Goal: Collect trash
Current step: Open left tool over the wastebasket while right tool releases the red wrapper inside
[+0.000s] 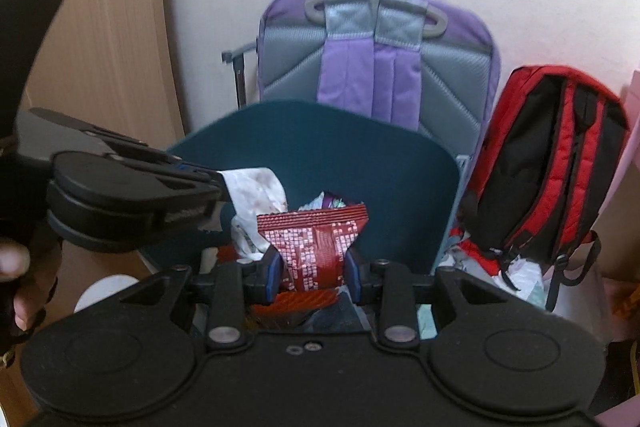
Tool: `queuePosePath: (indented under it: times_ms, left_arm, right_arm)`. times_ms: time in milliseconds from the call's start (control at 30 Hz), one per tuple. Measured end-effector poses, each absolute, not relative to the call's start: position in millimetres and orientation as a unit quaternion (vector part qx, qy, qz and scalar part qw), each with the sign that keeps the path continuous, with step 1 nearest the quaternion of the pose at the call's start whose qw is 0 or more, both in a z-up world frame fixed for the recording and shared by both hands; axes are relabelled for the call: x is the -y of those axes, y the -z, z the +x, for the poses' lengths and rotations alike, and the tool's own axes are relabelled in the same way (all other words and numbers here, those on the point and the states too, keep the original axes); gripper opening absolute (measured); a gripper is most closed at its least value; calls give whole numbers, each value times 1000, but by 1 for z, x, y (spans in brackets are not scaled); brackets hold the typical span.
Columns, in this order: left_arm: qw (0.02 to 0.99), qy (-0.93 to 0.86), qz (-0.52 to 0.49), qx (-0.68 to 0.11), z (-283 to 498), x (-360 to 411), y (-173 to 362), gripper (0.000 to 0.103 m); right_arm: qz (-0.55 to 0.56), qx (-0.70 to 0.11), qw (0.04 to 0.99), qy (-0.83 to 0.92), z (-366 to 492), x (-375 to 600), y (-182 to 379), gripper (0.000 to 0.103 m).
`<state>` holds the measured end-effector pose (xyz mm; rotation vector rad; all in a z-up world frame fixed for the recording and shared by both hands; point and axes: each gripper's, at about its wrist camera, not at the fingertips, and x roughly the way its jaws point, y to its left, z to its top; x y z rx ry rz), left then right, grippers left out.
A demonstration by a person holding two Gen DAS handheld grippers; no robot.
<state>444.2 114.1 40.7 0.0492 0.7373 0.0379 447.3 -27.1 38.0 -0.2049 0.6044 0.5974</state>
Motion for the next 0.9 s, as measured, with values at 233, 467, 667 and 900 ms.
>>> queuePosePath:
  times_ms: [233, 467, 667, 900]
  left_arm:
    - [920, -8, 21, -391, 460, -114, -22, 3]
    - [910, -11, 4, -413, 467, -116, -17, 6]
    - [911, -9, -11, -412, 457, -117, -23, 38]
    - [925, -10, -21, -379, 430, -112, -50, 63]
  right_arm:
    - [-94, -300, 902, -297, 455, 25, -28, 34]
    - [-83, -295, 907, -290, 455, 31, -29, 32]
    - [-61, -288, 911, -288, 444, 42, -39, 33]
    - [-52, -274, 915, -293, 421, 59, -61, 37]
